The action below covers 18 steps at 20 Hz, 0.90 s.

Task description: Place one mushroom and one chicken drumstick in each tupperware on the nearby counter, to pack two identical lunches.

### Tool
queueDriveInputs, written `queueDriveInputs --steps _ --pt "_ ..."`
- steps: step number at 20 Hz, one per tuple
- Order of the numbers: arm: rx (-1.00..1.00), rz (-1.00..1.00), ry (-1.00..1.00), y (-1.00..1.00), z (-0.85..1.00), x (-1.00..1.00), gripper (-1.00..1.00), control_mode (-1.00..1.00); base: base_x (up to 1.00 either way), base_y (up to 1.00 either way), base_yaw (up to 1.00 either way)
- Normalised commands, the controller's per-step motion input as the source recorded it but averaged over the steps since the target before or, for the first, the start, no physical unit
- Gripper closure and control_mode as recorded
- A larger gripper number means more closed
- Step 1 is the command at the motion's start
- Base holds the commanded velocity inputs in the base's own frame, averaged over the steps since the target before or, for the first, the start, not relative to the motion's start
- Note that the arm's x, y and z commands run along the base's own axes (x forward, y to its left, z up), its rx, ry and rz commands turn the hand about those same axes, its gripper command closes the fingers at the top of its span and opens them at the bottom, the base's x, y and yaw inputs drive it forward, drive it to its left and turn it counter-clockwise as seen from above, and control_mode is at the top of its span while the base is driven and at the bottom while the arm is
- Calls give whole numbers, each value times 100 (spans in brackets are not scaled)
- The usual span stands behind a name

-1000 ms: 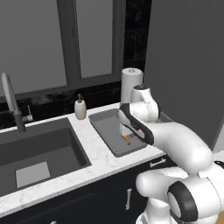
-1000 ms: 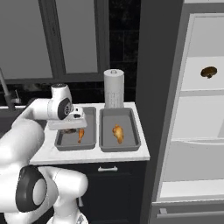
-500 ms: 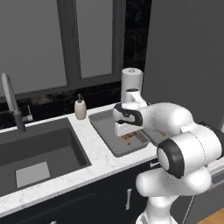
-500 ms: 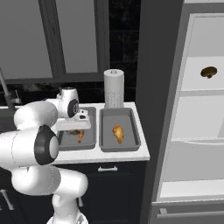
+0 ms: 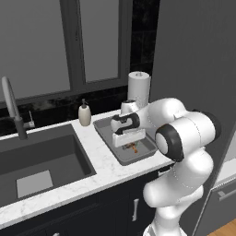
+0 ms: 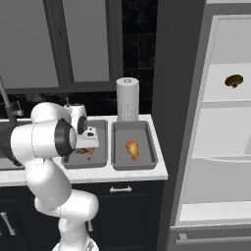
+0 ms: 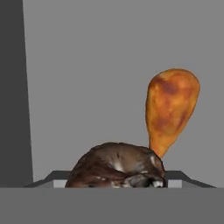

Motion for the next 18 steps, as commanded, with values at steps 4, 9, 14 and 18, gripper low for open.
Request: queueDriveInputs --steps 4,9,14,18 --pt "0 0 0 6 -40 37 100 -100 0 0 0" --pt "0 0 0 3 -34 15 -100 -100 0 0 0" --pt "0 0 -2 0 -17 -3 -100 -100 0 0 0" --pt "0 0 -4 0 -2 -9 -100 -100 0 0 0"
